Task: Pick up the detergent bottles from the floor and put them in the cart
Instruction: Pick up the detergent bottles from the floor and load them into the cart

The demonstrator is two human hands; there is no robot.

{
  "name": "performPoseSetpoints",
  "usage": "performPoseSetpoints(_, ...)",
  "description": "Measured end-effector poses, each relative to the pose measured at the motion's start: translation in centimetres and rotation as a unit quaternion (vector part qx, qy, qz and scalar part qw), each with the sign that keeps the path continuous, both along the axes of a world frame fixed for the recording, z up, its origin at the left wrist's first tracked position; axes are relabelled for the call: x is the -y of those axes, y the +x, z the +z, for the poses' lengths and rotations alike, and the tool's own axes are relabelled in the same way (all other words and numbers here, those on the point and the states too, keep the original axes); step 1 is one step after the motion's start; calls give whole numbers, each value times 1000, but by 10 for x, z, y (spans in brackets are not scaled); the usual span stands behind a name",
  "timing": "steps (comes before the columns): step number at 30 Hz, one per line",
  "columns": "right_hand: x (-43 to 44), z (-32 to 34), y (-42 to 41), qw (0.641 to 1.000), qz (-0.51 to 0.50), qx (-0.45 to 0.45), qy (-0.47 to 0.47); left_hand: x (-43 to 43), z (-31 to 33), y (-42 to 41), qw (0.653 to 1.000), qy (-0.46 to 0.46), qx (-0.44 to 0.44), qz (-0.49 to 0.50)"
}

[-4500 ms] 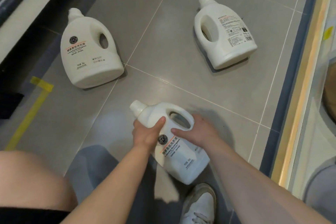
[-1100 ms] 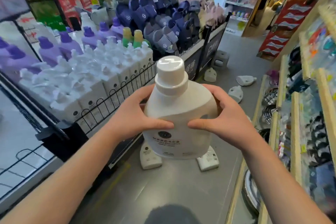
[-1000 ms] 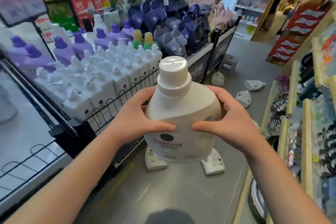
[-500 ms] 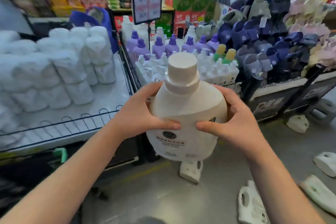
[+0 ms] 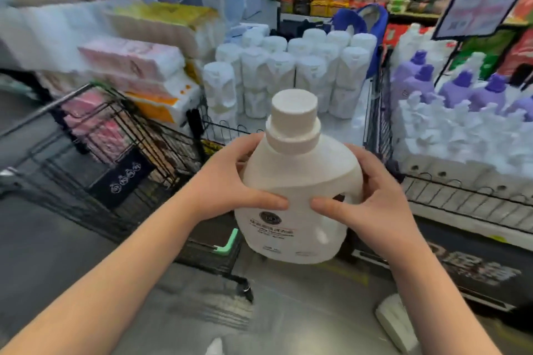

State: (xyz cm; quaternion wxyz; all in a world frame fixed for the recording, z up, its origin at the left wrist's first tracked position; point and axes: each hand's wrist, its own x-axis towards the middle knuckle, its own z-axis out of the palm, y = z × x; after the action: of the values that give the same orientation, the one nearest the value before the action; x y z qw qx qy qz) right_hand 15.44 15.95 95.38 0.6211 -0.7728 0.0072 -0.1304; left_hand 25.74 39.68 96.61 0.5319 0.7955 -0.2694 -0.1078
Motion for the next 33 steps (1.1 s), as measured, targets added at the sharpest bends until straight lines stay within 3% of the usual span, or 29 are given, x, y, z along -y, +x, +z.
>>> performPoseSetpoints(7, -102, -3, 64, 996, 91, -15, -17, -118, -13, 20, 994, 12, -9, 107)
performPoseSetpoints(20, -318, -30, 202, 989, 150, -6, -14, -340, -29, 129, 989, 24, -12, 144)
performPoseSetpoints(33, -403, -67, 308, 979, 200, -14, 24, -425, -50, 212, 978, 61, -35, 199)
